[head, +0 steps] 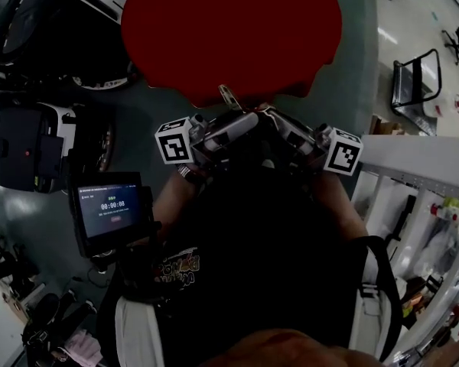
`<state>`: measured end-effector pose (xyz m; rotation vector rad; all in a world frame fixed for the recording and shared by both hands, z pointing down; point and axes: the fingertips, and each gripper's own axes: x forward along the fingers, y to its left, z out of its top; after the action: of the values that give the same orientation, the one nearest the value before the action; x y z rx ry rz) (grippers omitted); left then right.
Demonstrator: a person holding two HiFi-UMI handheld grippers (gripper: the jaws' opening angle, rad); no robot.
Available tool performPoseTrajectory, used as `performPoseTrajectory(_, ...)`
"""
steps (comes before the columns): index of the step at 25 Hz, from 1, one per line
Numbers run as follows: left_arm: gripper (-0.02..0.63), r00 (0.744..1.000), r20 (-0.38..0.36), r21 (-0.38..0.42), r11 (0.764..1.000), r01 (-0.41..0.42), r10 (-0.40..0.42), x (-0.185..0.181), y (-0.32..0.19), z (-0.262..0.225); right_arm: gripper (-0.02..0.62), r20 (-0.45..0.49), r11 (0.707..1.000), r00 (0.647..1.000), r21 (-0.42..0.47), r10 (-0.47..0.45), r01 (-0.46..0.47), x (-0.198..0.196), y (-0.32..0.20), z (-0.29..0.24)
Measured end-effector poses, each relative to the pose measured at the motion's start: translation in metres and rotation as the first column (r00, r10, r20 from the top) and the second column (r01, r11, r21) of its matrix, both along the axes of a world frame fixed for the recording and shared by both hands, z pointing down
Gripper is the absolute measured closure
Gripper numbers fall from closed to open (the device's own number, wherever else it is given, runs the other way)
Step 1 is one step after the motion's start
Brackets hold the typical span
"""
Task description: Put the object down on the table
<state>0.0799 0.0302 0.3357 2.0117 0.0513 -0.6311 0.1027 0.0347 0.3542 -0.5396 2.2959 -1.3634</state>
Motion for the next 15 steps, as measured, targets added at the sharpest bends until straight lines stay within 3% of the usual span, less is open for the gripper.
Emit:
performPoseTrajectory(6, 0.443, 1.0, -0.007, 0.011, 1.0, -0.029, 0.029, 0.032, 0.013, 0.0, 0.589, -0.002, 1.0, 1.0, 0.02, 0.005, -0.005, 0.034, 0.014, -0.001)
performPoseTrajectory(10, 0.468, 0.997, -0.065, -0.029, 0.999, 0.036, -0.038, 0.034, 0.007, -0.008, 0.591, 0.046, 0.999, 0.998, -0.001, 0.039, -0.039, 0.066, 0.022, -0.002)
performPoseTrajectory(15, 0.469, 0.981, 0.039, -0.012, 0.982, 0.191, -0.19, 0.032, -0.006, 0.011, 0.591, 0.111, 0.996, 0.99, -0.021, 0.09, -0.089, 0.106, 0.023, -0.002)
